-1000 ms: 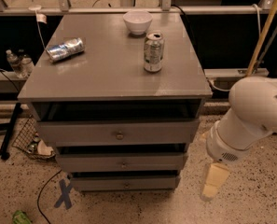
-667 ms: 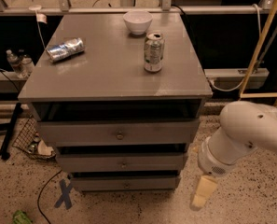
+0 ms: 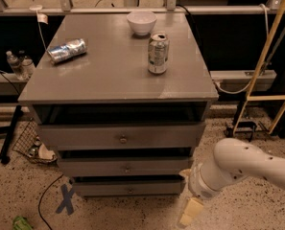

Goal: Open bottom drawer

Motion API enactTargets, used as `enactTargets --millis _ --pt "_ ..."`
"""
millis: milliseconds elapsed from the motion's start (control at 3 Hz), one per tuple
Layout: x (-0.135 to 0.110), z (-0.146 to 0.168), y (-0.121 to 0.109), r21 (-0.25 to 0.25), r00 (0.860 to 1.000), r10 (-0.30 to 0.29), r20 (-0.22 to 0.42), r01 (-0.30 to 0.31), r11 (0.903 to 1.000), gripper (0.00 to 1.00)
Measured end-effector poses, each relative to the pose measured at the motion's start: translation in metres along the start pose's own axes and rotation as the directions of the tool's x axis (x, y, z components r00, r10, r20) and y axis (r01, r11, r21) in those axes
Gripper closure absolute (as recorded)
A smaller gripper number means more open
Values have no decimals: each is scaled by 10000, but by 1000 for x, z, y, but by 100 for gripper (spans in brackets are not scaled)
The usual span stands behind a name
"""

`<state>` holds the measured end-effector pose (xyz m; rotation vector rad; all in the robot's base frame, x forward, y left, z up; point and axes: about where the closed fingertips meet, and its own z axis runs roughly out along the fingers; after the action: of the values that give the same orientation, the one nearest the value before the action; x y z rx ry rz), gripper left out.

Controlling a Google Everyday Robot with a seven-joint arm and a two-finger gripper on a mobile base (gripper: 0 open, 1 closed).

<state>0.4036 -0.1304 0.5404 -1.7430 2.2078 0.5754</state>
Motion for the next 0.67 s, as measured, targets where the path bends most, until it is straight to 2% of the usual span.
enactTargets --millis 333,667 --pt "-13 59 6 -1087 9966 109 821 -19 9941 0" --pt "-7 85 15 -1650 9943 360 999 -191 9861 0"
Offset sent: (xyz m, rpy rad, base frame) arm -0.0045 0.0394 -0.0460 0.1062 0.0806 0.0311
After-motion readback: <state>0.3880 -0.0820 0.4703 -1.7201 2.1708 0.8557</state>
